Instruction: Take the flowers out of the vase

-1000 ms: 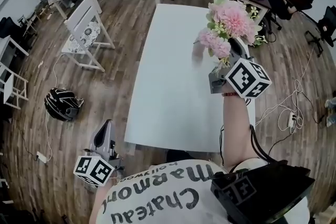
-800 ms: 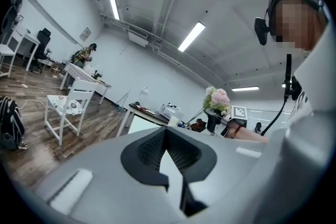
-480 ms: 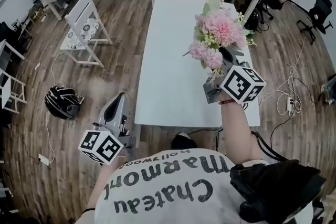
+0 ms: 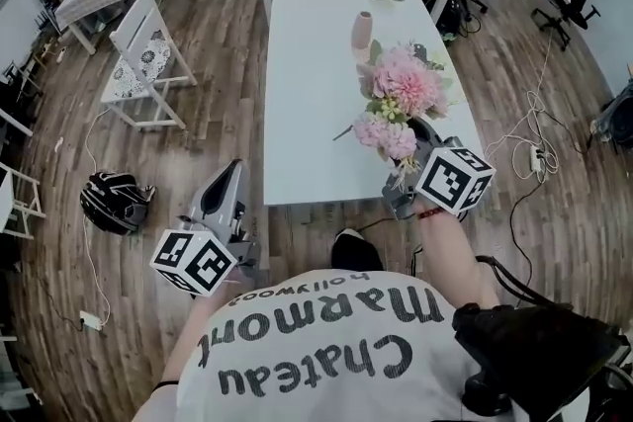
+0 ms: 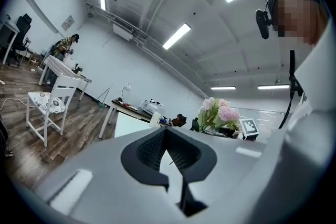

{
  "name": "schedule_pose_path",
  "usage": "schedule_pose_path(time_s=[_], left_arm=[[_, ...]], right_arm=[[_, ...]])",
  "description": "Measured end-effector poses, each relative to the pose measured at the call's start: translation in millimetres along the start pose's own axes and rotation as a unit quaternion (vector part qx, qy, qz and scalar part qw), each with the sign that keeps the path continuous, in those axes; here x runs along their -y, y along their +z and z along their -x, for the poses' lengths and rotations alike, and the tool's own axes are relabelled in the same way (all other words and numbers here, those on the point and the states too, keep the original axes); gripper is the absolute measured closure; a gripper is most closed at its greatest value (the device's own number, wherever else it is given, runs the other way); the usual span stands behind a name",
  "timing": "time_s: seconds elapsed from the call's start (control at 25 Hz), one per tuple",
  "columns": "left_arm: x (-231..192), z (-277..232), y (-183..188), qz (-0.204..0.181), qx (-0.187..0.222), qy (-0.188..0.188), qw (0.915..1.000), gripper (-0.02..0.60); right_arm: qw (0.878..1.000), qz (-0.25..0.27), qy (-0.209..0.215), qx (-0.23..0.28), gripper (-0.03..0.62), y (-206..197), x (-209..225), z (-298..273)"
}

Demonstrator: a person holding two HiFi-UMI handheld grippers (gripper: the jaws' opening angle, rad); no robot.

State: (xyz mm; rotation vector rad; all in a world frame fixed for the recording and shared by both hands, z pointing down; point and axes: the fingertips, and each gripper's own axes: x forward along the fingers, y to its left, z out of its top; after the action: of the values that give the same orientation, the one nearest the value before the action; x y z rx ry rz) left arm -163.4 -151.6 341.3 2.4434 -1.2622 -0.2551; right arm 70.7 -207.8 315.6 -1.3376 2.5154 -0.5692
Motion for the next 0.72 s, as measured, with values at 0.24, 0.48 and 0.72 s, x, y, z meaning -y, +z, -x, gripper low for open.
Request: schedule_pose_path(time_s=[0.24, 0.48, 0.72], left_arm=[[20.7, 10.6, -6.4, -0.003, -0.018, -0.033, 0.9993, 0.577], [51.4, 10.1, -18.3, 0.004, -0.023, -0.061, 0.9979, 0.577], [78.9, 10.9, -29.1, 0.009, -0.039, -0.069, 0.9968, 0.577]], right_arm=[[1.000, -0.013, -0.013, -0.014, 0.562, -21.0, -27.2, 23.6], [0.999, -0.049, 0.004, -0.019, 0.562, -29.9, -49.3, 38.9], [0.998, -0.058, 0.018, -0.035, 0.562, -29.0, -58.9, 51.4]])
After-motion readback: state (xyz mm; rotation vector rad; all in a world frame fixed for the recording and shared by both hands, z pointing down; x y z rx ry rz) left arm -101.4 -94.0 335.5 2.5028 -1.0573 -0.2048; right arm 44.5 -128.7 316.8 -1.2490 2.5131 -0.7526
